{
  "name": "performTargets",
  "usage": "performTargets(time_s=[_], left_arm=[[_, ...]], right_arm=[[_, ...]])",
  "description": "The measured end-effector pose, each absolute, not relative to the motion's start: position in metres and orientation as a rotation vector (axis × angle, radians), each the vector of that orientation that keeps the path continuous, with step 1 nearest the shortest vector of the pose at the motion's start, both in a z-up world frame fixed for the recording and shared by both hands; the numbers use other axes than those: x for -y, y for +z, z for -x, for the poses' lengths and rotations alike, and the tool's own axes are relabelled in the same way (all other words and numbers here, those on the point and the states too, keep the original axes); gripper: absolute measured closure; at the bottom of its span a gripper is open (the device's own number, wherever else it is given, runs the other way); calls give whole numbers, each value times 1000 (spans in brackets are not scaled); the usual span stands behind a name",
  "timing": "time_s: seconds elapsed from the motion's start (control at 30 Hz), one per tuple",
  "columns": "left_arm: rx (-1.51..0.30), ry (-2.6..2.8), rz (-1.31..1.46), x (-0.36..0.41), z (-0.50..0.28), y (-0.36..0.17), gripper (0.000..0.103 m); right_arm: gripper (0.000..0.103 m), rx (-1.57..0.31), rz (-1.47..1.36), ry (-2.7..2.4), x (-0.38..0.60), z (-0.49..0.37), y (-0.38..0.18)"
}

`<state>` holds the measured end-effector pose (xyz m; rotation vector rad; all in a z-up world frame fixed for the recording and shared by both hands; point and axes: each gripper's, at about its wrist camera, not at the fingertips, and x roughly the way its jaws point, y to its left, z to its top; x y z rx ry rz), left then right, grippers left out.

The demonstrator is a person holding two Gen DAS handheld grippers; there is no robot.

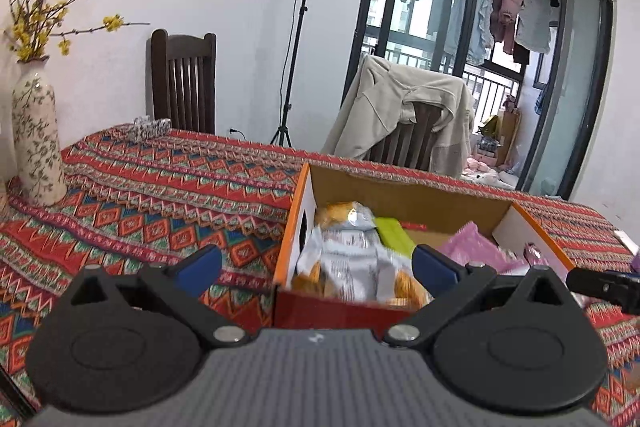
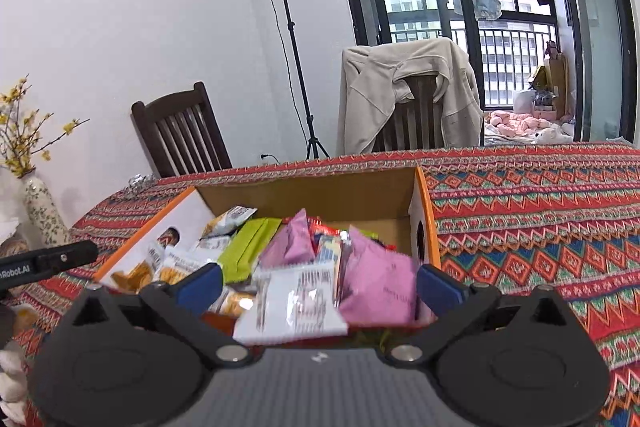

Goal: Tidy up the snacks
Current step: 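Open both grippers to release the packets into the box, then move both open grippers back toward the last packets on the cloth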

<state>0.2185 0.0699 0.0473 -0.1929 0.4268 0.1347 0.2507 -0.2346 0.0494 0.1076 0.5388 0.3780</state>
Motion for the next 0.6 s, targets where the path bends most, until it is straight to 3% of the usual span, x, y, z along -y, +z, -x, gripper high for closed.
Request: performTargets(time_s=[0.6], left_arm=[[-496,101,140,-70,-144,5,0]], right_arm=[[0,-552,2,336,239,-159,3]])
